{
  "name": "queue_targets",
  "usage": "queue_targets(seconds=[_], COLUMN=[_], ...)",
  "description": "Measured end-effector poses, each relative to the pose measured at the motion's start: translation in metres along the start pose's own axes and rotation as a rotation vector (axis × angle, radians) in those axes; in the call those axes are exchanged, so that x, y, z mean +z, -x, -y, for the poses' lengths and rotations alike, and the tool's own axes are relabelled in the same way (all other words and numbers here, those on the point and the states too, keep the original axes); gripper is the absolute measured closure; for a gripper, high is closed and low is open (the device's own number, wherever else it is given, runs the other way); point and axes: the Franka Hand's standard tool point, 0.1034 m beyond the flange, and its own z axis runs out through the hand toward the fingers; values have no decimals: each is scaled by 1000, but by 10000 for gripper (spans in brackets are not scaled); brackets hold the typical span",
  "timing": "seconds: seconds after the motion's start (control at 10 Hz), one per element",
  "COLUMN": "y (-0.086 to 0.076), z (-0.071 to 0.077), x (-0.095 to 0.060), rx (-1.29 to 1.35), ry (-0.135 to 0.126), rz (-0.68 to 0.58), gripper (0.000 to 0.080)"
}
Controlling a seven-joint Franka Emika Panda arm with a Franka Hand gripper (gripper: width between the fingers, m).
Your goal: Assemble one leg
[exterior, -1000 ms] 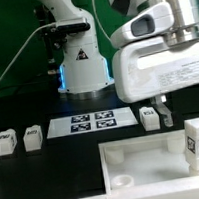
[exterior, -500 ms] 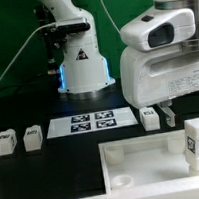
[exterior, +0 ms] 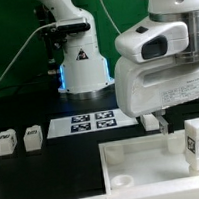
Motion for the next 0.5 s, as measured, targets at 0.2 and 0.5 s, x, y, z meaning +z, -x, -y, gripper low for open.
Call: queue_targets(seconds=[0.2,0.5], y=[-8,-13], z=[3,6], x=[-3,3], rx=[5,8], ry=[-1,-1], rz=[-8,-20], gripper=[151,151])
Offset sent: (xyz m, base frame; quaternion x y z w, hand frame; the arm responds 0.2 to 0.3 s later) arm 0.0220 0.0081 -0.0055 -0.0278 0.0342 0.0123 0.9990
